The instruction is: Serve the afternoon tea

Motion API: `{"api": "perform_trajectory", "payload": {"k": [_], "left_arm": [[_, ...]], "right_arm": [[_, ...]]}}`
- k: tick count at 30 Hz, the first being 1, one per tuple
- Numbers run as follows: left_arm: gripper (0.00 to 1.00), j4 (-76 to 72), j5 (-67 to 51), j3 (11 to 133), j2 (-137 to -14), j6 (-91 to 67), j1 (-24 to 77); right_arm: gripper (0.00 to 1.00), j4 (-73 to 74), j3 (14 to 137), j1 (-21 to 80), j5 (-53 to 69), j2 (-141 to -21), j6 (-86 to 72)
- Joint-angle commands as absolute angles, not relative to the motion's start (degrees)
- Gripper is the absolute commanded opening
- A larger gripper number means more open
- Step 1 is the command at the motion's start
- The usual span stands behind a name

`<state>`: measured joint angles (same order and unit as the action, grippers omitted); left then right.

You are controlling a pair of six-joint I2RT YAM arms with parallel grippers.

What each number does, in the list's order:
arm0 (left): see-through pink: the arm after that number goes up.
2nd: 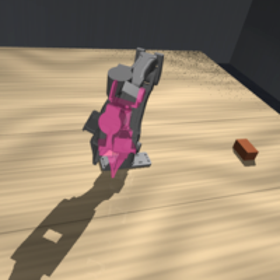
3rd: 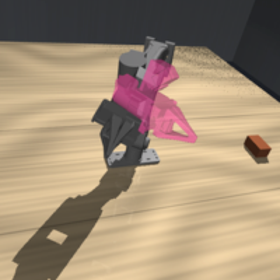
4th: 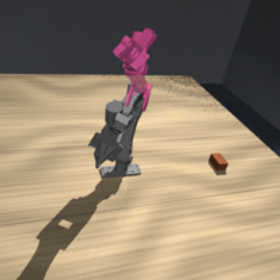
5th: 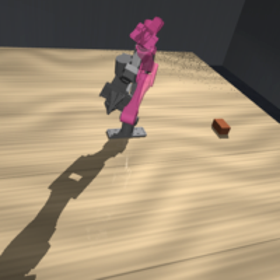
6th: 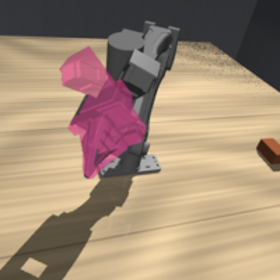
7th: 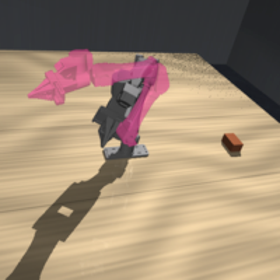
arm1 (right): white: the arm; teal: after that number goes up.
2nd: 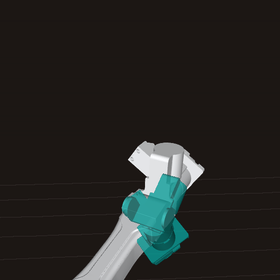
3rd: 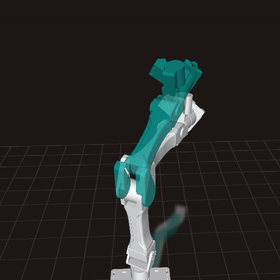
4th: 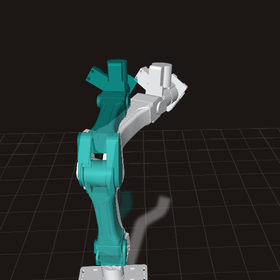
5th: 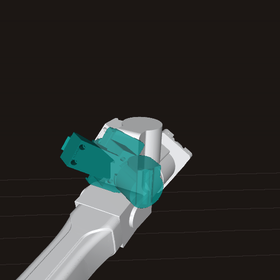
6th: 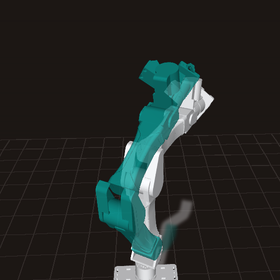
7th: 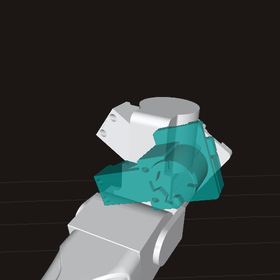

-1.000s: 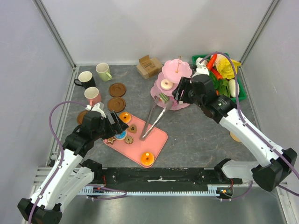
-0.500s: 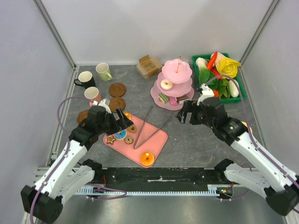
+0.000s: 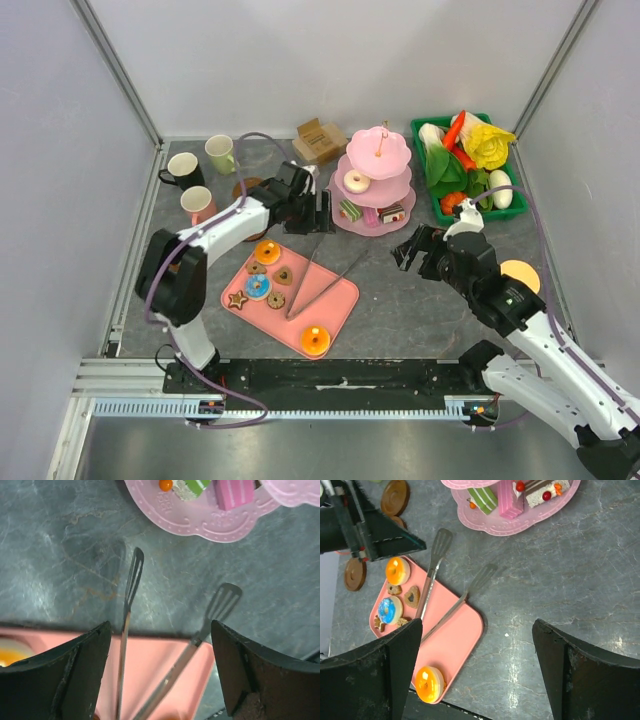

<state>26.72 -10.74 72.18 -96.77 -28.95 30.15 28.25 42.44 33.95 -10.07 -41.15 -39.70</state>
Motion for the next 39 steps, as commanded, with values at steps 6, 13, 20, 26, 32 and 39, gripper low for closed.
{"api": "perform_trajectory", "payload": {"k": [6,13,20,26,32,39], "left_arm": [[0.71,34.19,-0.63,78.22,-110.21,-17.66,34.27],[0.2,34.28,3.95,78.05,-110.31,-19.34,35.16],[0.02,35.41,3.95,76.2,-104.86,-25.03,35.42],[0.02,32.81,0.54,71.73,-94.16,-33.92,35.33],[0.02,20.76,-6.93,64.61,-79.57,-39.63,35.42],[0.02,-1.36,-21.25,57.58,-63.31,-43.94,35.33]], "right_arm": [[0.98,30.5,40.69,34.01,-11.95,-41.04,-40.08],[0.98,30.94,40.25,34.01,-11.96,-42.01,-39.99],[0.98,31.03,40.25,34.01,-9.94,-39.64,-36.83],[0.98,26.2,40.52,33.93,1.98,-35.78,-30.51],[0.98,13.3,37.36,33.93,20.62,-34.54,-32.16],[0.98,-8.58,32.79,34.01,37.43,-36.38,-39.0]]}}
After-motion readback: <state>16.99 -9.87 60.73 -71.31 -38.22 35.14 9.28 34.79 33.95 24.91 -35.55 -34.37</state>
